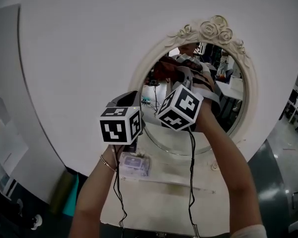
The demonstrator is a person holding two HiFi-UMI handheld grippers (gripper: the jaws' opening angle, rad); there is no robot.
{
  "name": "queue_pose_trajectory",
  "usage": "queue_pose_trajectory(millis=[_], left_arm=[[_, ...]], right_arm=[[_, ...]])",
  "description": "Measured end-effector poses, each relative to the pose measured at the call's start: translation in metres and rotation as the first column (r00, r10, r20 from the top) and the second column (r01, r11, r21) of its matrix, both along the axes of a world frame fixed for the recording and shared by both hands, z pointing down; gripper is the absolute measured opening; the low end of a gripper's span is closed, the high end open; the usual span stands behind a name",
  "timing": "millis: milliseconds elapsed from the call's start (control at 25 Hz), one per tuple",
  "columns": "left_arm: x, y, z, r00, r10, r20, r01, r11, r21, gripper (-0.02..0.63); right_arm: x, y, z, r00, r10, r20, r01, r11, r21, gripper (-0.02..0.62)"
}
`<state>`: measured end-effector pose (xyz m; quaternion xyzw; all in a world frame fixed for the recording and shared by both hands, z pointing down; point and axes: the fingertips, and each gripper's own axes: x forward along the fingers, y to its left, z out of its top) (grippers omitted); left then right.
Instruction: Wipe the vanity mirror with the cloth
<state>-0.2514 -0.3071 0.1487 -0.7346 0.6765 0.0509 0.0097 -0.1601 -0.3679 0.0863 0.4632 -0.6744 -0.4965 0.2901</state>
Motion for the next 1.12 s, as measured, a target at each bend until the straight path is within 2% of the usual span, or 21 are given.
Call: queue_pose_trajectory(millis=[80,200,360,600,840,960,1120], left_arm=[[-0.001,-0.001,-0.006,1.000,0.000,0.006,0.000,1.000,0.013,0.006],[-0.007,-0.004,0.000,1.000,-0.011,-0.003,0.011,1.000,0.010,0.005],[-0.022,-0.009,0.021,0.999,-0.024,-0.043,0.023,1.000,-0.013,0.006],[-0.034,-0.015,0.060,0.995,-0.034,-0.094,0.028,0.997,-0.067,0.005],[-0.033,-0.012,0.115,0.988,-0.020,-0.151,0.002,0.993,-0.120,0.006],[-0.036,-0.005,0.158,0.982,-0.030,-0.187,-0.003,0.985,-0.172,0.005],[-0.035,0.005,0.207,0.981,-0.033,-0.192,-0.014,0.971,-0.240,0.006]], right_arm=[[-0.008,-0.005,-0.003,0.999,0.019,-0.030,-0.019,1.000,0.018,0.060],[-0.018,-0.011,0.004,0.999,0.019,-0.046,-0.019,1.000,0.001,0.060],[-0.027,-0.016,0.019,0.998,0.002,-0.059,-0.004,0.999,-0.033,0.060],[-0.037,-0.016,0.055,0.992,0.002,-0.127,-0.013,0.996,-0.085,0.058],[-0.049,-0.013,0.124,0.982,-0.033,-0.184,-0.004,0.980,-0.197,0.060],[-0.053,-0.009,0.174,0.978,-0.057,-0.200,0.002,0.964,-0.266,0.058],[-0.052,-0.006,0.242,0.972,-0.080,-0.220,-0.002,0.938,-0.348,0.060]])
